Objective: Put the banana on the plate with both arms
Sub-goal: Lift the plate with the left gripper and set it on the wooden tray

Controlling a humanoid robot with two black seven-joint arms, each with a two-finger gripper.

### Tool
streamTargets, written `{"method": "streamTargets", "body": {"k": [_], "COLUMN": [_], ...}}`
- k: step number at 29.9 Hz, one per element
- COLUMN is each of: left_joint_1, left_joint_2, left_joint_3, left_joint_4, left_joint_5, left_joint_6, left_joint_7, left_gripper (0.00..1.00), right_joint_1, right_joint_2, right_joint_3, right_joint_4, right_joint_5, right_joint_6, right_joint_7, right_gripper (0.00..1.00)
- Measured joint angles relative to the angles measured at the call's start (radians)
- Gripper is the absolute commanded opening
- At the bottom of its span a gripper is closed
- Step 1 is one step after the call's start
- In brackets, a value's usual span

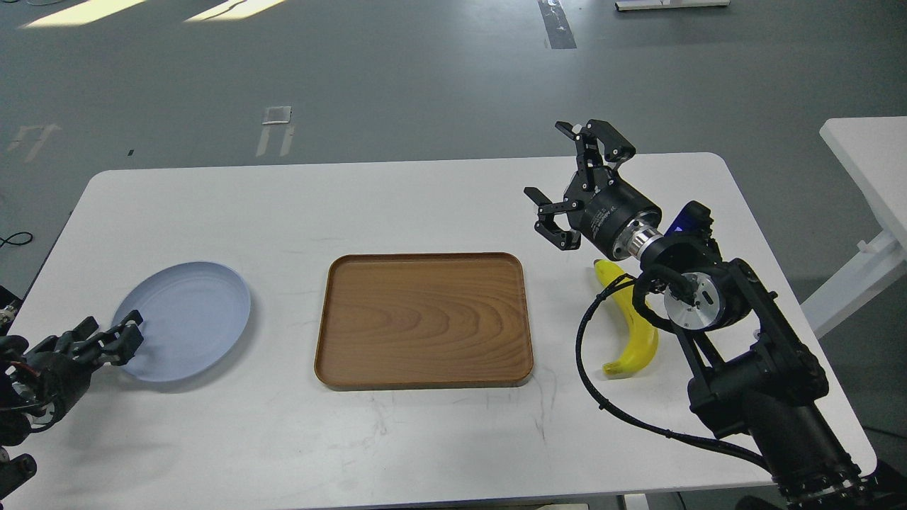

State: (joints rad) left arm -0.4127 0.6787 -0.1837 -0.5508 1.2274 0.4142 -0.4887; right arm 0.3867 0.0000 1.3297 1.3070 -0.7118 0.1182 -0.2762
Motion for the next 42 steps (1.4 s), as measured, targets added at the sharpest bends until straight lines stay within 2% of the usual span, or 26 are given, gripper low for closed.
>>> {"method": "streamTargets", "body": {"k": [5,16,22,27,33,39,42], "left_joint_1": [-0.001,-0.032,-0.123,-0.192,-0.241,-0.341,-0.364], "left_joint_2": [0.002,0.014,0.073,0.076,-0.036,-0.184,-0.241], "left_joint_3": [0.0,-0.001,0.003,0.025,0.035,0.14,0.192], "left_joint_4": [0.003,-0.027,-0.16,-0.306,-0.395,-0.385,-0.34], "left_joint_5": [-0.025,-0.138,-0.117,0.024,0.196,0.219,0.219], "left_joint_6": [-0.034,-0.045,-0.044,-0.041,-0.038,-0.053,-0.054], "left_joint_7": [0.0,0.0,0.0,0.0,0.0,0.0,0.0], "left_gripper": [0.0,0.0,0.0,0.0,0.0,0.0,0.0], "right_joint_1": [-0.001,-0.003,-0.003,-0.002,-0.001,-0.006,-0.009], "right_joint_2": [0.0,0.0,0.0,0.0,0.0,0.0,0.0], "right_joint_3": [-0.001,0.0,0.003,0.015,0.034,0.049,0.051], "right_joint_4": [0.0,0.007,0.01,0.012,0.029,0.033,0.035], "right_joint_5": [0.0,0.0,0.0,0.0,0.0,0.0,0.0], "right_joint_6": [0.0,-0.001,-0.007,-0.012,-0.019,-0.023,-0.023], "right_joint_7": [0.0,0.0,0.0,0.0,0.0,0.0,0.0], "right_gripper": [1.0,1.0,1.0,1.0,1.0,1.0,1.0]}}
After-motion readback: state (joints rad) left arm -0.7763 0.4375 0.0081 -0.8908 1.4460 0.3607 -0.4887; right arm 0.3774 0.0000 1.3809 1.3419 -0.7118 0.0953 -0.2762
